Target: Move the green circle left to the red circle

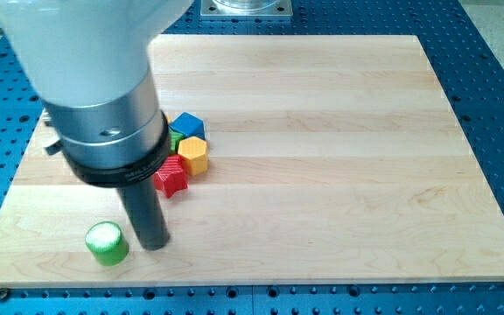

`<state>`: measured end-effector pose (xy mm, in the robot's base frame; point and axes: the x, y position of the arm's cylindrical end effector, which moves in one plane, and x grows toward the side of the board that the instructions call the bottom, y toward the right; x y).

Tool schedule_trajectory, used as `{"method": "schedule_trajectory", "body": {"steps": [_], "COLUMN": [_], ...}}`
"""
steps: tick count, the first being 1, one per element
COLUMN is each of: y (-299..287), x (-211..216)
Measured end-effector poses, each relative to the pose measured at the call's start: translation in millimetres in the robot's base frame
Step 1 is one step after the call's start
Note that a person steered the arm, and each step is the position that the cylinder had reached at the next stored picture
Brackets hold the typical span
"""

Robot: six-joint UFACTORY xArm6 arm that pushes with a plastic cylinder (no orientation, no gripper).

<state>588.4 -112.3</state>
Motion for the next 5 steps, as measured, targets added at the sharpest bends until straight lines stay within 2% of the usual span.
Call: {"method": "schedule_trajectory", "body": {"steps": [1,2,3,4,5], "y": [16.1,-67.5,-118.3,-66.9,-61.4], "x": [30.5,30.5,23.1,3.6,-14.6]}}
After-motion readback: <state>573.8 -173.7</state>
